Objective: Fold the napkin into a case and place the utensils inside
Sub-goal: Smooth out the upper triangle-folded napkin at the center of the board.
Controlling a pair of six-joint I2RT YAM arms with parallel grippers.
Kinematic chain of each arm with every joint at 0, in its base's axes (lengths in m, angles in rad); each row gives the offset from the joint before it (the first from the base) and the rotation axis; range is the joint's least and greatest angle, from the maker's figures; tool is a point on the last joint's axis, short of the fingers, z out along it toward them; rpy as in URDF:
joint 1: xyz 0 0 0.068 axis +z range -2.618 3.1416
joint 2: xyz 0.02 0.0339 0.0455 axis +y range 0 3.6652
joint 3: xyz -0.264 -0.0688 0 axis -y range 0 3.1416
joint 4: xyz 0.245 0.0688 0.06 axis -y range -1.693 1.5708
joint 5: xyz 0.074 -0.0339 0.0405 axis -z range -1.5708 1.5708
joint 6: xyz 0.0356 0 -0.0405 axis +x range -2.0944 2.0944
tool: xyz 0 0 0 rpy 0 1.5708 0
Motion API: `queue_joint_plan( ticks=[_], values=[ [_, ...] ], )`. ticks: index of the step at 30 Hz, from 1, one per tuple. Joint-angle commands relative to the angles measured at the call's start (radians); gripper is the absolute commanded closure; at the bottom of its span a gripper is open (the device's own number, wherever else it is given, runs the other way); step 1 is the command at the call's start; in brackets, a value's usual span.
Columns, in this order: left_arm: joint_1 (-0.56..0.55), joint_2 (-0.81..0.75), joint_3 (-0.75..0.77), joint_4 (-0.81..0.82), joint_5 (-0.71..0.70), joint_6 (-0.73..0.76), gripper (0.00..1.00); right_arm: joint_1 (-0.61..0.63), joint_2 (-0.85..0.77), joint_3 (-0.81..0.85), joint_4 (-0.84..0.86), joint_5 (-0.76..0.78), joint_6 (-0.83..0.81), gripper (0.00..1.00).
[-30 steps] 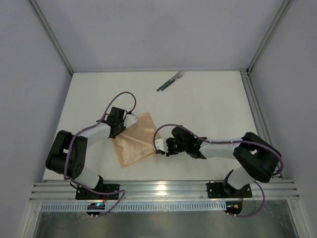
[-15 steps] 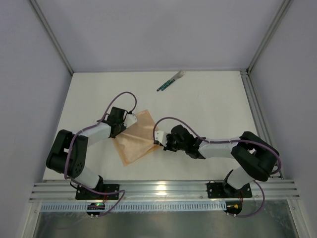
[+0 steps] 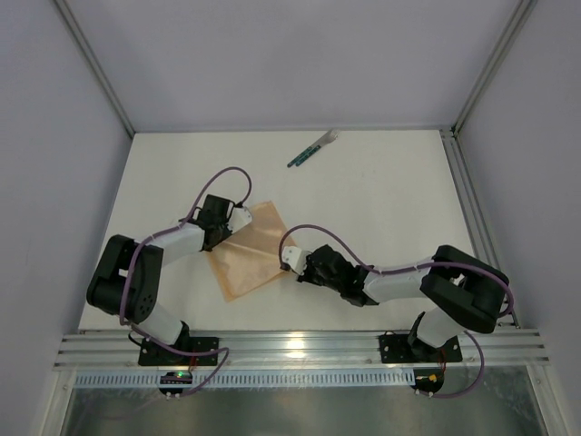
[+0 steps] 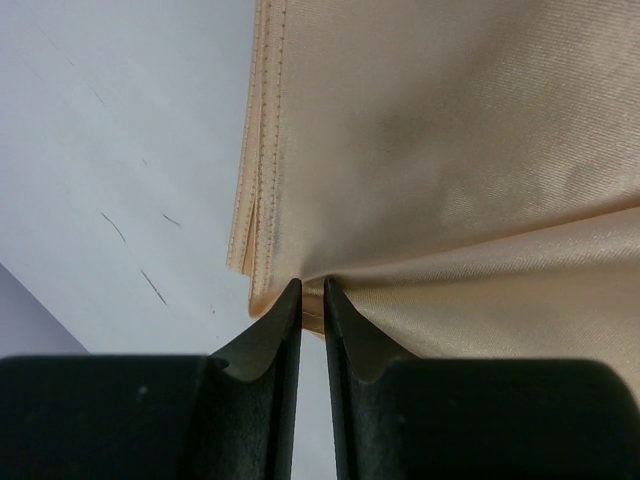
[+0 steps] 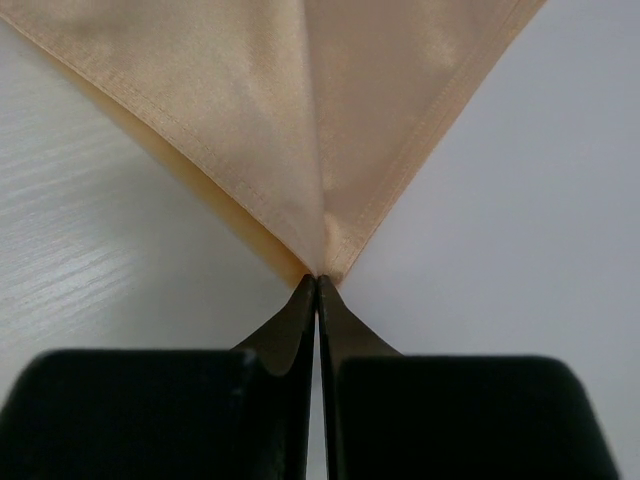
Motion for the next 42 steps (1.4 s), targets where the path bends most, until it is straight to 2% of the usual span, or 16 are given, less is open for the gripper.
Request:
queue_joint_plan(
  ticks=[1,5,7,8,9,15,16,18,20,21,24,26,30,35,38,42],
  values=[
    [-0.001,0.027,0.007,0.012,0.008,-0.002,0.84,0.004,0.001,0.002,0.044,0.076,0.049,0.96],
    [-0.001,0.028,0.008,0.016,0.006,0.003,0.84,0.004,-0.038,-0.004,0.009,0.093,0.096,0.88],
    [-0.001,0.030,0.011,0.012,0.008,-0.002,0.84,0.005,-0.060,0.002,-0.030,0.029,0.109,0.83],
    [-0.001,0.028,0.016,0.004,0.019,-0.005,0.84,0.004,-0.068,0.006,-0.077,0.008,0.113,0.75],
    [-0.001,0.021,0.028,-0.008,0.028,-0.011,0.84,0.004,-0.078,0.012,-0.097,-0.014,0.119,0.73],
    [-0.001,-0.028,0.030,-0.034,0.083,-0.028,0.84,0.002,-0.251,-0.024,-0.139,-0.048,0.184,0.60],
    [-0.001,-0.031,0.031,-0.036,0.085,-0.030,0.84,-0.003,-0.288,-0.023,-0.136,-0.049,0.205,0.58],
    [-0.001,-0.030,0.033,-0.036,0.083,-0.031,0.83,-0.019,-0.305,0.008,-0.139,-0.034,0.347,0.55],
    [-0.001,-0.027,0.034,-0.033,0.085,-0.031,0.84,-0.052,-0.290,0.061,-0.151,-0.089,0.455,0.58],
    [-0.001,-0.027,0.033,-0.033,0.085,-0.033,0.84,-0.073,-0.272,0.072,-0.133,-0.194,0.477,0.67],
    [-0.001,-0.025,0.033,-0.030,0.080,-0.036,0.84,-0.073,-0.150,0.136,-0.081,-0.310,0.533,0.79],
    [-0.001,-0.027,0.033,-0.030,0.071,-0.034,0.84,-0.073,-0.079,0.196,-0.088,-0.328,0.559,0.85],
    [-0.001,-0.031,0.028,-0.025,0.060,-0.027,0.84,-0.073,0.073,0.223,-0.015,-0.396,0.613,0.88],
    [-0.001,-0.039,0.041,-0.036,0.062,-0.037,0.82,-0.073,0.162,0.230,0.010,-0.398,0.675,0.90],
    [-0.001,-0.076,0.065,-0.082,0.095,-0.063,0.76,-0.075,0.196,0.229,0.016,-0.391,0.695,0.91],
    [-0.001,-0.168,0.099,-0.157,0.186,-0.093,0.62,-0.073,0.228,0.238,0.011,-0.390,0.711,0.92]
  ],
)
